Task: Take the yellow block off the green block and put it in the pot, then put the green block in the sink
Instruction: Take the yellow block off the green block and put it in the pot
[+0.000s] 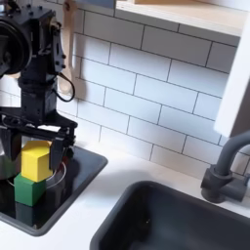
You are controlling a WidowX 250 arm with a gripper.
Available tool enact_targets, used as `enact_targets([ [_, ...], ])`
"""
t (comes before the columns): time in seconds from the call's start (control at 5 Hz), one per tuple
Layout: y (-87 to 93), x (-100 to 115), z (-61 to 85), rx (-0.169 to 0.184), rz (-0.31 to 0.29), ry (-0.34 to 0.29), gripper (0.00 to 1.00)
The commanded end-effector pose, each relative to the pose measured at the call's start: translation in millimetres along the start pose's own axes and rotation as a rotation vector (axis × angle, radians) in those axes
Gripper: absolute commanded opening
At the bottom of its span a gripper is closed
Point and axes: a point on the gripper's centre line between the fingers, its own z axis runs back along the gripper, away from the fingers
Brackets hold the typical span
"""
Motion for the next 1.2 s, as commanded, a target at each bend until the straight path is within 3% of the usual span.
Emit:
enact_targets([
  [0.0,2.2,9.0,-1.3,0.000,0.015,0.018,1.00],
  [1.0,-2.2,3.0,-20.5,0.005,-0.013,0.057,1.00],
])
